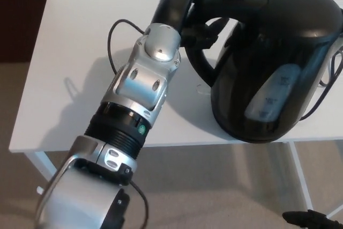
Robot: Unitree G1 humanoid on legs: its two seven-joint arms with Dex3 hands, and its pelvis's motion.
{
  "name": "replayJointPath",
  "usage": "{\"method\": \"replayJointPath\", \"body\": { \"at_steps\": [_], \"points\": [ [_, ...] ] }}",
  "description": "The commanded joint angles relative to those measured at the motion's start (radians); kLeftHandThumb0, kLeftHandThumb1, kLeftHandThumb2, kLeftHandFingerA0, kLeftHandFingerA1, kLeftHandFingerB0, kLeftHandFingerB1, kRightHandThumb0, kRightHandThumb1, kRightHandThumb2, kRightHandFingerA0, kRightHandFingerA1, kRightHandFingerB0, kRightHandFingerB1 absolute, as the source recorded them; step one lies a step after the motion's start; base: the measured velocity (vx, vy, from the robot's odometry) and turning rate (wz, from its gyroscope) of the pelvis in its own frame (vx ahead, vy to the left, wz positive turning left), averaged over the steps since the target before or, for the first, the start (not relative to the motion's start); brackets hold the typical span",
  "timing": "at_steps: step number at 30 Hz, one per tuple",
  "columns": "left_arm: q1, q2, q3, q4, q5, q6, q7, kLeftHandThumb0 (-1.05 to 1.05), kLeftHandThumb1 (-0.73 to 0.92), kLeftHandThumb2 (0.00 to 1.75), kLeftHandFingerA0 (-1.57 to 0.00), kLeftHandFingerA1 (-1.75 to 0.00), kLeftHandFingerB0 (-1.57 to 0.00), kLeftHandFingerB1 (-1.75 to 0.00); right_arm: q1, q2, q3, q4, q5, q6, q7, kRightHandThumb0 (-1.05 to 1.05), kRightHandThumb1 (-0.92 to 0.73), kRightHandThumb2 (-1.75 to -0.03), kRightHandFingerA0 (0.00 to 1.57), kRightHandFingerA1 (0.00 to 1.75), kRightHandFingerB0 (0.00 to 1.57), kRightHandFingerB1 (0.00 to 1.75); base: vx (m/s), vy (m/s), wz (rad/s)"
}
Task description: The robot walk towards a table in front and uses its left hand to pick up the pot from the base and places it on the table
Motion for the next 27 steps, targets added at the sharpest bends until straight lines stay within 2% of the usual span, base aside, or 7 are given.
{"method": "replayJointPath", "body": {
  "at_steps": [1,4,5,17,18,24,27],
  "points": [
    [-0.047,-0.1,0.302,-0.044,-0.325,0.034,0.002,-0.09,0.66,0.88,-1.09,-1.1,-0.85,-1.0,0.011,-0.018,-0.002,0.007,-0.002,-0.003,-0.001,-0.21,-0.63,-0.58,0.76,0.52,0.59,0.46,0.0,0.0,0.0],
    [-0.135,-0.12,0.442,-0.062,-0.464,0.125,0.043,-0.13,0.67,0.79,-1.07,-1.2,-0.86,-0.97,0.011,-0.014,-0.01,0.015,0.008,-0.005,0.002,-0.21,-0.64,-0.58,0.77,0.52,0.6,0.46,0.0,0.0,0.0],
    [-0.193,-0.124,0.507,-0.063,-0.538,0.132,0.08,-0.18,0.75,0.63,-1.05,-1.22,-0.75,-1.11,0.012,-0.015,-0.009,0.008,0.007,0.002,0.003,-0.22,-0.64,-0.58,0.77,0.51,0.59,0.45,0.0,0.0,0.0],
    [-0.381,-0.075,0.704,-0.111,-0.665,0.178,0.159,-0.23,0.78,0.63,-1.06,-1.28,-0.8,-1.0,0.02,-0.006,-0.009,-0.003,0.009,0.003,0.0,-0.22,-0.66,-0.59,0.77,0.51,0.59,0.45,0.0,0.0,0.0],
    [-0.41,0.006,0.718,-0.108,-0.651,0.199,0.124,-0.19,0.82,0.65,-1.03,-1.36,-0.73,-1.2,0.014,-0.008,-0.01,0.015,0.01,-0.01,0.006,-0.21,-0.67,-0.59,0.75,0.51,0.59,0.45,0.0,0.0,0.0],
    [-0.39,0.17,0.686,-0.109,-0.505,0.239,0.015,-0.09,0.85,0.73,-1.0,-1.3,-0.75,-1.16,-0.006,-0.013,-0.014,0.019,0.009,0.013,0.0,-0.23,-0.66,-0.59,0.75,0.5,0.59,0.45,0.0,0.0,0.0],
    [-0.323,0.233,0.599,-0.128,-0.406,0.212,-0.062,-0.02,0.7,0.87,-1.01,-1.3,-0.77,-1.1,-0.008,-0.018,-0.01,0.02,-0.001,0.013,-0.008,-0.22,-0.66,-0.59,0.77,0.51,0.6,0.46,0.0,0.0,0.0]
  ]
}}
